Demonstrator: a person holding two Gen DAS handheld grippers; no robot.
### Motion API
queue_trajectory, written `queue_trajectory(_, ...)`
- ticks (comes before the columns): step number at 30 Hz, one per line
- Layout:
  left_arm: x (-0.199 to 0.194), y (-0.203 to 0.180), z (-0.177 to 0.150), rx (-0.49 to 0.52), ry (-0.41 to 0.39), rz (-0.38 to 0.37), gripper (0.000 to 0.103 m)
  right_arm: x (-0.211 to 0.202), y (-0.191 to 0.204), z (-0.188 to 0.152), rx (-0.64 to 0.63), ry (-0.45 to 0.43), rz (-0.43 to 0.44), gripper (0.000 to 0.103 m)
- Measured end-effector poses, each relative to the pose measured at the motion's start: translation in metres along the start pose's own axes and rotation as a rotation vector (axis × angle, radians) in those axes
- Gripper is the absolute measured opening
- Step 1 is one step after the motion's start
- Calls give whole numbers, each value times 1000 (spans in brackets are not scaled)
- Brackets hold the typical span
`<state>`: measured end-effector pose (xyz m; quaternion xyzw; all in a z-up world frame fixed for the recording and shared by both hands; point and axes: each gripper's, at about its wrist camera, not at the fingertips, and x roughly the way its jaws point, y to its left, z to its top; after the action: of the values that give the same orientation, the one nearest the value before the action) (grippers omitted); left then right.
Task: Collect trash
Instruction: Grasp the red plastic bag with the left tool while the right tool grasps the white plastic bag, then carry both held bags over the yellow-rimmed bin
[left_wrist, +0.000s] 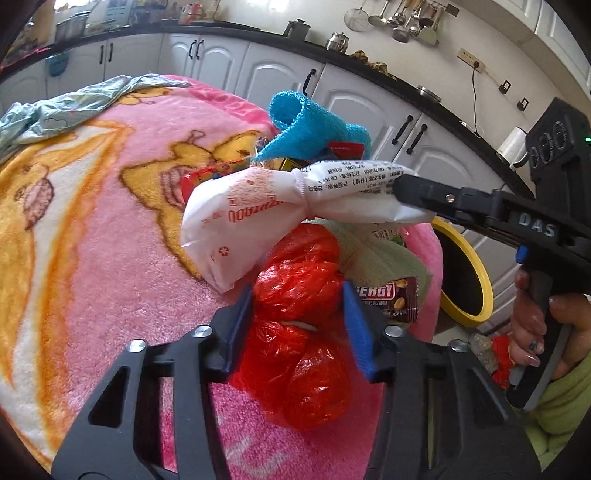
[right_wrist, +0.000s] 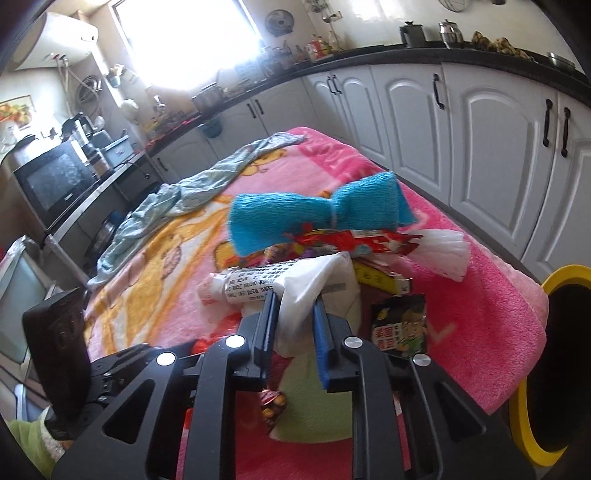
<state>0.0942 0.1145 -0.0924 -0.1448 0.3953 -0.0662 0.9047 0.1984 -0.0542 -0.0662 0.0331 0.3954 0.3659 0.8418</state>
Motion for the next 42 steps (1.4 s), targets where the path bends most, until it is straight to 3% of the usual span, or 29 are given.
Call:
queue_trajectory(8,-17,5,-2,-10,-33,3,28,-15,22,2,-50,-27,28,15)
queue_trajectory(21,-62,-14,1,38,-147,-3,27,-56,39,7,-111,-117,64,13)
queue_trajectory(42,-61,-104,47,213,-228,-108,27,-164,-2,19,-82,-318,-84,13)
